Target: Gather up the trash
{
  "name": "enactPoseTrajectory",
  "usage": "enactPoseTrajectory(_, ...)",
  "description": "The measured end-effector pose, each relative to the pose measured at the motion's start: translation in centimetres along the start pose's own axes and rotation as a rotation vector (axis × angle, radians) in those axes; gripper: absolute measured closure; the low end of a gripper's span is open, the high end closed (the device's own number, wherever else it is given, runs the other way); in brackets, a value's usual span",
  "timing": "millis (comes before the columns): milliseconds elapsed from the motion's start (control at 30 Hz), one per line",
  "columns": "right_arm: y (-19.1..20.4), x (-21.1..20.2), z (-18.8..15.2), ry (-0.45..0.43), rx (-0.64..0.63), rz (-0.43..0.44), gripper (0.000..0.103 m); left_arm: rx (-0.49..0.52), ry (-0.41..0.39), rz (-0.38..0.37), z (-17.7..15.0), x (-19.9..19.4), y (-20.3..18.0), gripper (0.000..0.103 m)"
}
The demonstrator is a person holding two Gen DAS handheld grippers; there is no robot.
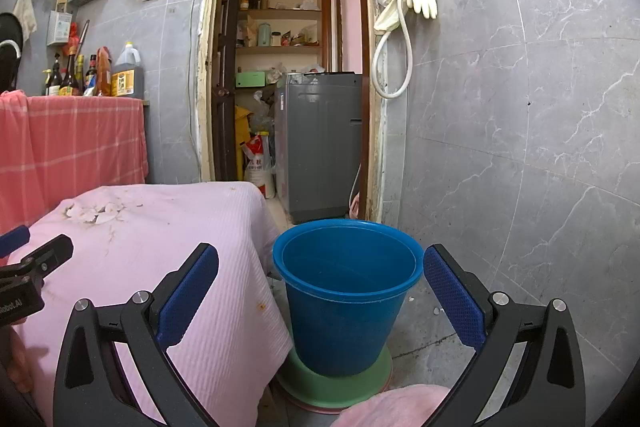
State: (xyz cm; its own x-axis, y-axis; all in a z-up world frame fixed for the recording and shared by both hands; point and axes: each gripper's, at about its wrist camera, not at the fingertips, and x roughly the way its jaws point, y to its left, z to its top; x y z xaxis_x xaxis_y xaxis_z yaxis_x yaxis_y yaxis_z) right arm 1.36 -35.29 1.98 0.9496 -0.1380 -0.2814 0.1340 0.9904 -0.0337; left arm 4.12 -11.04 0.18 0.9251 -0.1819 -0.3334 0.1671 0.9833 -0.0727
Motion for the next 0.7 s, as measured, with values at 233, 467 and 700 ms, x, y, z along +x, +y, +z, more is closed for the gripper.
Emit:
enactPoseTrajectory(233, -0.13, 0.04, 0.0, 0.002, 0.001, 0.002, 0.0, -0.001, -0.001, 0.0, -0.07, -0.01, -0.07, 0.002)
enactPoseTrajectory(467, -0.15, 0.07, 0.01, 0.0, 0.001, 0.001, 0.0, -0.002, -0.001, 0.0, -0.09, -0.03, -0.11, 0.002)
enactPoseTrajectory(700, -0.23, 0.11, 0.0, 0.003, 0.001, 0.004, 0.0, -0.003, -0.001, -0.002, -0.09, 0.0, -0.07, 0.002)
